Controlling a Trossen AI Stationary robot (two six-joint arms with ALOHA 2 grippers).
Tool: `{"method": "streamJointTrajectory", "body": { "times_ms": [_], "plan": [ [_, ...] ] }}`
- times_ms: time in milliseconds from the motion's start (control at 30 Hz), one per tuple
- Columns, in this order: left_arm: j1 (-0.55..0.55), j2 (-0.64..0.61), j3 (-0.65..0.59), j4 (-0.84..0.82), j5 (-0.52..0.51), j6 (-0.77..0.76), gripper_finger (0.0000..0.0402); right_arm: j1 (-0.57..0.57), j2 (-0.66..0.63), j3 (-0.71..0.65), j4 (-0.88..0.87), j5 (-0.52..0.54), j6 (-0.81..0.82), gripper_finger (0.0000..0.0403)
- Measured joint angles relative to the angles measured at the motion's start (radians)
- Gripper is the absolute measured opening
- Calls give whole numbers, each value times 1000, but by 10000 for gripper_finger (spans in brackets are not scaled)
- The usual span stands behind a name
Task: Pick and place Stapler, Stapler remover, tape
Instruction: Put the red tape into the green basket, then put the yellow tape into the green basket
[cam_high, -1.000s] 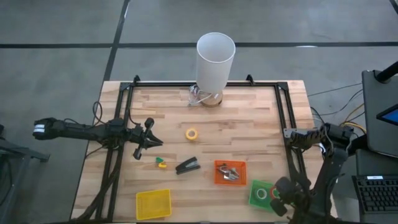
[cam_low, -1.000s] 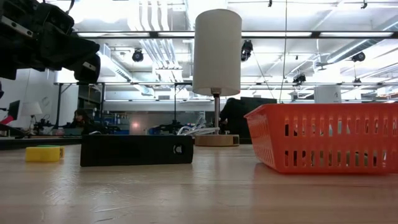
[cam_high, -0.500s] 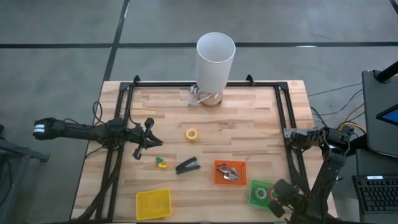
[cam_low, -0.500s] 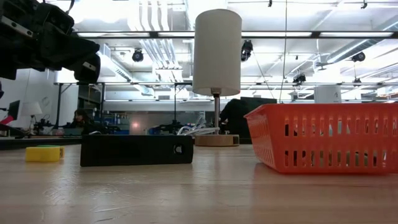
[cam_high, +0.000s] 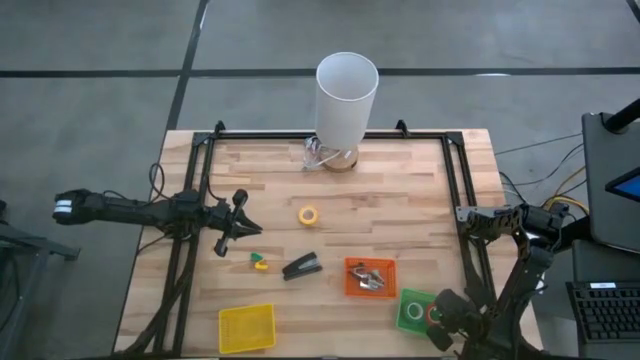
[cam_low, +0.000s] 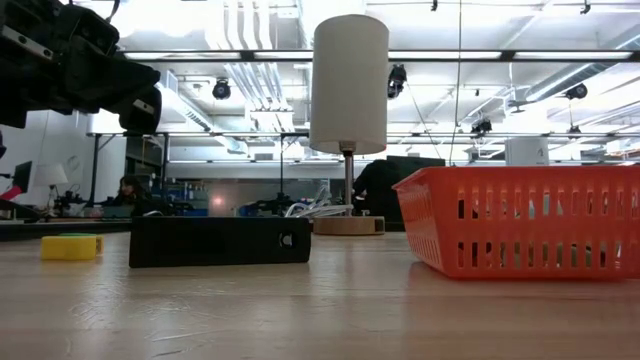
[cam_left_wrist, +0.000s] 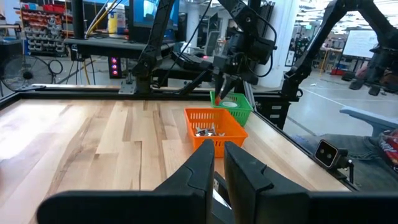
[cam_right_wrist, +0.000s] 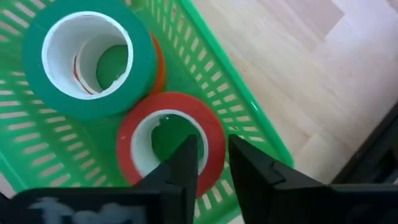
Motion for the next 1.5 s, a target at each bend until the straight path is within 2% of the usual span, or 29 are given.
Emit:
{"method": "streamJointTrajectory", "body": {
  "times_ms": [233, 400, 733, 900, 1100, 1500],
  "plan": [
    [0, 0, 0, 0, 0, 0, 39, -4, 0, 0, 1, -37, -23, 144],
    [0, 0, 0, 0, 0, 0, 39, -12, -15, 2, -13, -41, -25, 160],
    [0, 0, 0, 0, 0, 0, 39, -36, -44, 2, -30, -40, -32, 147],
    [0, 0, 0, 0, 0, 0, 39, -62, -78, 3, -46, 21, -42, 135],
    [0, 0, 0, 0, 0, 0, 39, -101, -101, 5, -47, 121, -107, 123],
    [0, 0, 0, 0, 0, 0, 39, -230, -108, 6, 7, 225, -343, 118]
  ]
}}
